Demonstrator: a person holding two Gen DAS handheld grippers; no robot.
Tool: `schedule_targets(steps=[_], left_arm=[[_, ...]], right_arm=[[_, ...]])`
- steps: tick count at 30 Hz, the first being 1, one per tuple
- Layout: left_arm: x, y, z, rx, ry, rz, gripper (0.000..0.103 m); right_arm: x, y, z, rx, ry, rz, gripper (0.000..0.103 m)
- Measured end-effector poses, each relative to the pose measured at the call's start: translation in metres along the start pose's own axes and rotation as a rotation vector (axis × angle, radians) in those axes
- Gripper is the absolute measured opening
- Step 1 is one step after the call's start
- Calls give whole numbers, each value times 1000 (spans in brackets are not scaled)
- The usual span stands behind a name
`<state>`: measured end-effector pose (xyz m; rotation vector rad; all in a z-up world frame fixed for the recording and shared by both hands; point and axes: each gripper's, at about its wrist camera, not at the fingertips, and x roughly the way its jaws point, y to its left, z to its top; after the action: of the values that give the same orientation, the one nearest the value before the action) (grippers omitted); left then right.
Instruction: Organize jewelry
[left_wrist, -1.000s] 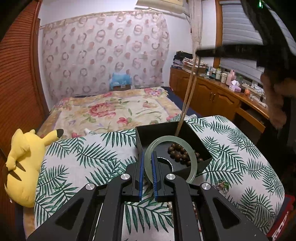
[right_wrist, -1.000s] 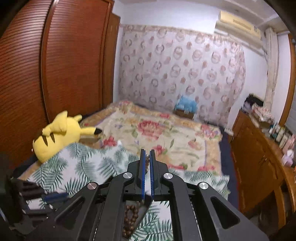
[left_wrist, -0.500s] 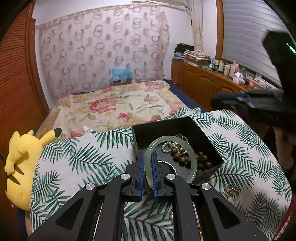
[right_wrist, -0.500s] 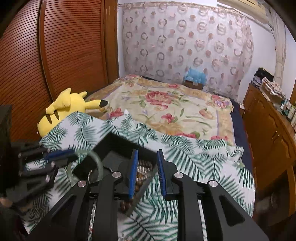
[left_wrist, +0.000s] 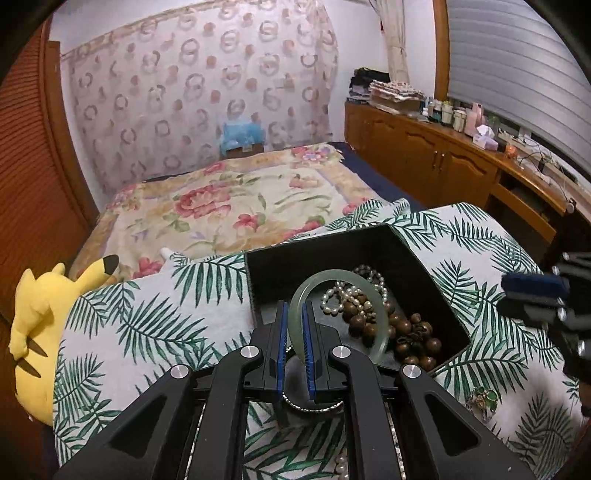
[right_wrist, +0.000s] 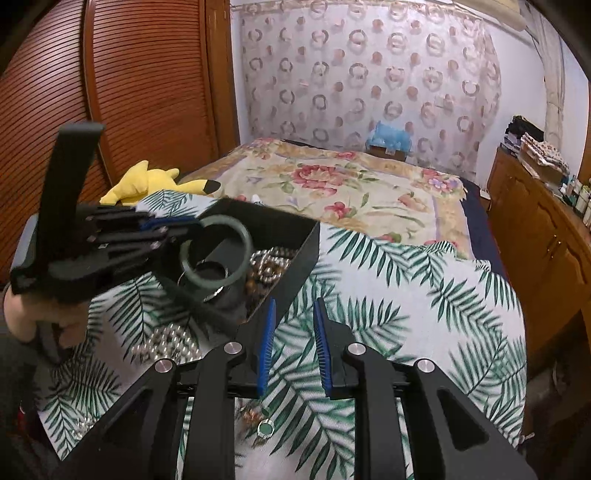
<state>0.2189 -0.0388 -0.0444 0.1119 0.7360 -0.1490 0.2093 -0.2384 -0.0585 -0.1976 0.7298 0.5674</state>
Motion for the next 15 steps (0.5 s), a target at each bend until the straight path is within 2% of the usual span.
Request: schedule_targets(steps=[7,15], left_arm=[[-9,-6,-4,2,-3,-15,9],[-45,-8,-29,-2,-36,-62,9]], right_arm=[[-3,12,-24,-13,6,15,23],[-8,24,-50,-3,4,38,23]])
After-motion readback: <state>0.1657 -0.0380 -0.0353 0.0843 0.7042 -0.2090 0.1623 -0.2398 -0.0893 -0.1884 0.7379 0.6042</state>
